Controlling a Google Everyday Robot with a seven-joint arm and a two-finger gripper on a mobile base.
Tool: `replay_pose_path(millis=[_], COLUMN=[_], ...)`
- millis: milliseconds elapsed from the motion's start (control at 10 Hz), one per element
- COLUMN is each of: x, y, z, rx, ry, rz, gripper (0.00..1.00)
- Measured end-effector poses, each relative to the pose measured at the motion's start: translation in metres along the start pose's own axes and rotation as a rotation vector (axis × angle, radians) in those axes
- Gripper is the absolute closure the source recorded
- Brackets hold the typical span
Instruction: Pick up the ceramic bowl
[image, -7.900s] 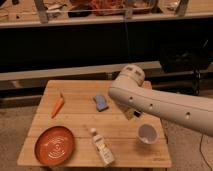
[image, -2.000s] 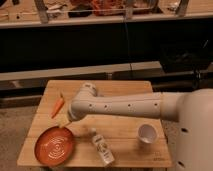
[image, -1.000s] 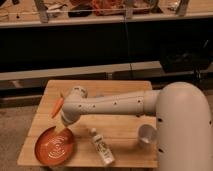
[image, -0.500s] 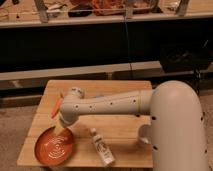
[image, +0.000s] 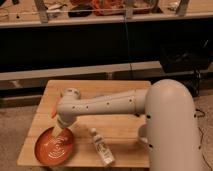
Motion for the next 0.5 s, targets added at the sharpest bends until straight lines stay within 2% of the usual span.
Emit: replay_pose_path(millis=[500], x=[0.0005], y=[-0.0027], z=[0.0036], rx=[-0.002], ry=[-0.01], rz=[-0.011], gripper=[0.2])
